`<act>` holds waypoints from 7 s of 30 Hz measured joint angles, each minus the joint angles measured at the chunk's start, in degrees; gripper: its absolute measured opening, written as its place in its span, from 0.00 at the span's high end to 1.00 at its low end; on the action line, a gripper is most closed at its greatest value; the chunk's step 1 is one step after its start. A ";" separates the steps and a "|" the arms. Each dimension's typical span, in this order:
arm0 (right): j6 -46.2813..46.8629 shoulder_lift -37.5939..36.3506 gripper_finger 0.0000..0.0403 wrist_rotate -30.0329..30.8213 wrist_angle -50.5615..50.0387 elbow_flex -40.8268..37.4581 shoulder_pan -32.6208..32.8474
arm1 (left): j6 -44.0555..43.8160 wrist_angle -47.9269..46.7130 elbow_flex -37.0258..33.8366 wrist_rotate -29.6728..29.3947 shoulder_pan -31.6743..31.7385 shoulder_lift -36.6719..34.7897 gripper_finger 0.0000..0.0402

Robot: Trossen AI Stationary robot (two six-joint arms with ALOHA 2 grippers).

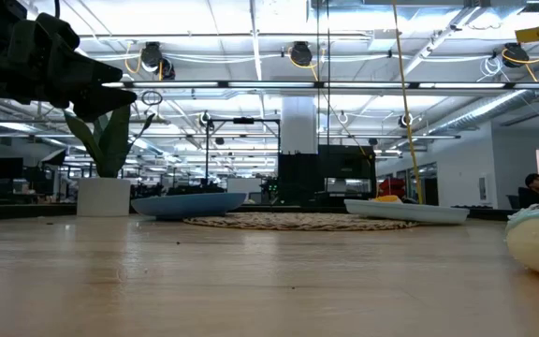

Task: Pick & Place donuts
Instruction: Put the large white donut on the dark blue plate

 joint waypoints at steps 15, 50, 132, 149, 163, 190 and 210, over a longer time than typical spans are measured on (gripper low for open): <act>-3.95 0.00 0.76 2.68 2.37 -0.18 -0.04 | 0.02 0.01 0.01 0.00 -0.01 -0.01 0.16; -65.90 -16.11 0.92 66.32 4.38 -0.20 -8.02 | -0.14 8.96 0.00 0.04 0.00 -0.02 0.16; -117.39 13.94 0.92 40.65 -15.27 40.30 -45.69 | -39.07 20.51 39.58 13.99 2.31 74.14 0.40; -114.30 13.88 0.92 40.78 -16.02 40.30 -44.30 | -36.27 18.88 39.56 17.37 5.21 73.88 0.40; -113.59 13.88 0.92 40.58 -15.95 40.28 -44.28 | -37.50 17.39 39.54 17.96 6.31 73.29 0.39; -116.35 13.88 0.92 40.58 -9.78 40.28 -44.30 | -36.32 16.29 39.54 11.91 4.61 73.29 0.55; -115.47 13.88 0.69 40.60 -8.21 40.26 -44.33 | -36.61 16.23 39.54 13.50 4.61 73.31 0.94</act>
